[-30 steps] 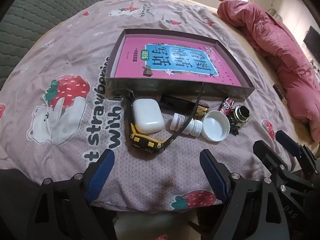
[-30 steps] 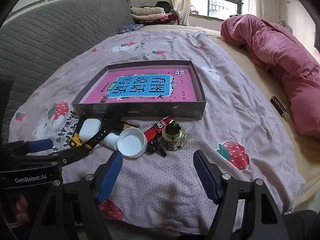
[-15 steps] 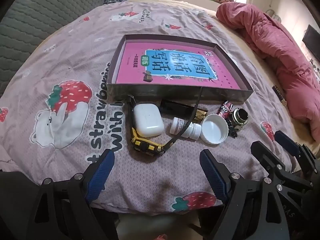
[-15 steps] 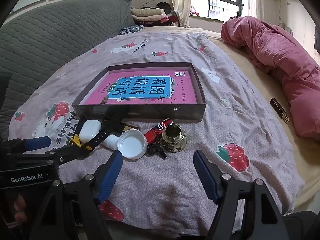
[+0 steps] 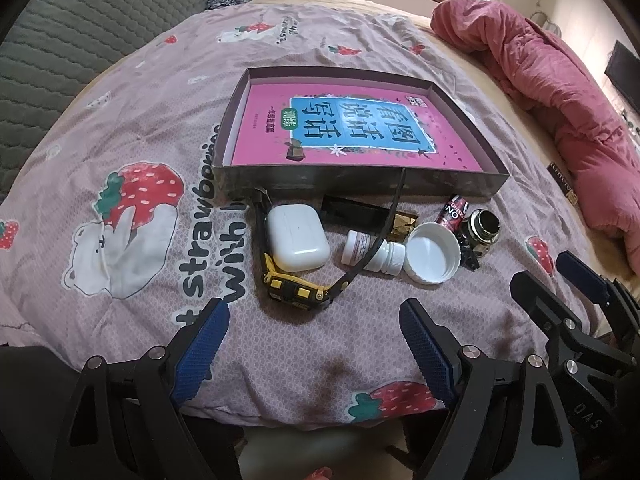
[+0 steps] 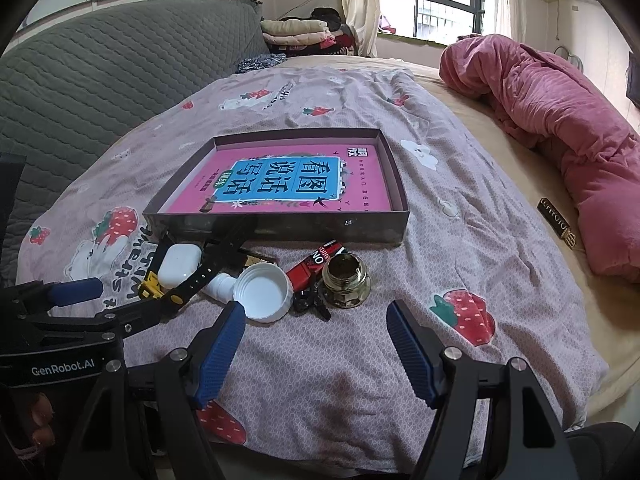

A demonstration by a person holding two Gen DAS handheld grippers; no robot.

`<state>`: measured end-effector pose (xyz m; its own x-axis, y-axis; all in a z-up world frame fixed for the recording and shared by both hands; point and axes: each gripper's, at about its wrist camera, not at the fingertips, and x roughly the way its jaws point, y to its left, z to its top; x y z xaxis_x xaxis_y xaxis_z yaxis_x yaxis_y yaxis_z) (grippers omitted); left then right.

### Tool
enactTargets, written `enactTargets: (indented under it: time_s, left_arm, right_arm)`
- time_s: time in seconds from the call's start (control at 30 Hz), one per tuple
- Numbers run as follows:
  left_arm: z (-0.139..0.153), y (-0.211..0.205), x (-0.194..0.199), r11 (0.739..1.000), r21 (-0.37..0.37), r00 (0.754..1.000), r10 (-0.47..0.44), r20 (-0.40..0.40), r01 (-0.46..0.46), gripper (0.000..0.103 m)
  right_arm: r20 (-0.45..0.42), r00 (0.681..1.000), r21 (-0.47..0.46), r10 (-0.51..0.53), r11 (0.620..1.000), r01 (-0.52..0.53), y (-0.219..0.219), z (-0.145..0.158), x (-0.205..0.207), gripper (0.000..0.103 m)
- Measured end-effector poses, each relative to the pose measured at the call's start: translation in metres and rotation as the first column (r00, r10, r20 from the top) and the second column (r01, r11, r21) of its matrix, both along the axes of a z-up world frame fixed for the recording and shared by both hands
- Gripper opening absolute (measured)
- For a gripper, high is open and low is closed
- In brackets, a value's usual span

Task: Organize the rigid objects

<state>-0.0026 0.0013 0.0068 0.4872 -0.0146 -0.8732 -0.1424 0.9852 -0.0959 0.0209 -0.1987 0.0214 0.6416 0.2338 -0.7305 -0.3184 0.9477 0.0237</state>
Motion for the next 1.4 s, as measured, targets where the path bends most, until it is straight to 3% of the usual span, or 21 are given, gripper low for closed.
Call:
enactTargets:
  time_s: [1.4]
  left_arm:
    - [-0.011, 0.006, 0.003, 1.000, 0.009, 0.999, 0.005, -0.031, -0.005, 0.088]
  right_arm:
    - [-0.028, 0.999, -0.004, -0.026, 1.000, 0.026, -0.004, -0.005, 0.007, 0.072]
